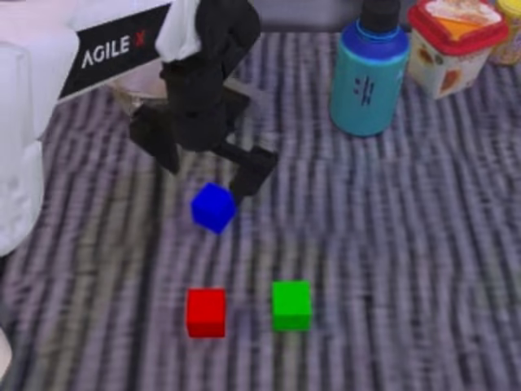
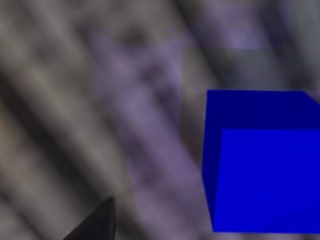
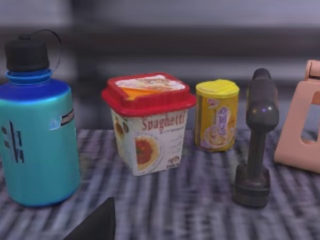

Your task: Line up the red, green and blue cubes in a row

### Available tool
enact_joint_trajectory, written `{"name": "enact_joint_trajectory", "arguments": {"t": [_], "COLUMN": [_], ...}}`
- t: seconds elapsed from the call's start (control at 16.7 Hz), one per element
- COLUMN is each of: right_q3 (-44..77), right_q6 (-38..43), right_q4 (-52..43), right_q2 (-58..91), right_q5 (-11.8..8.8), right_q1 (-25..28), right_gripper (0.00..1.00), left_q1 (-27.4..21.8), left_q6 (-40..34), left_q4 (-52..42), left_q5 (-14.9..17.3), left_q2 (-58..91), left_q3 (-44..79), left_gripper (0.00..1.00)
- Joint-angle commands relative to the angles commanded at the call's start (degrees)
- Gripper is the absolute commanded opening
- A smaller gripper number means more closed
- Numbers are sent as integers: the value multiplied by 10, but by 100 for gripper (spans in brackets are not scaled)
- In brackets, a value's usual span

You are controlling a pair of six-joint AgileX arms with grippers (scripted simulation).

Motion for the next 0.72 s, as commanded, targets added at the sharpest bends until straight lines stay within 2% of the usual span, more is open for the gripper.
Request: {"name": "enact_joint_trajectory", "arguments": {"t": [0.3,0.6,0.72], "right_q3": [0,0,0], "right_q6": [0,0,0], "right_q4": [0,0,0], "right_q2": [0,0,0], "right_q5": [0,0,0], "right_q1": [0,0,0], "right_gripper": [100,100,100], "left_q1": [1,2,2], "left_q6": [2,2,2], "left_q4": [115,130,130], "left_q5": [0,0,0], "left_q2": [35,42,42], "left_q3": [-75,-87,-87], "left_gripper": [100,100,85]}}
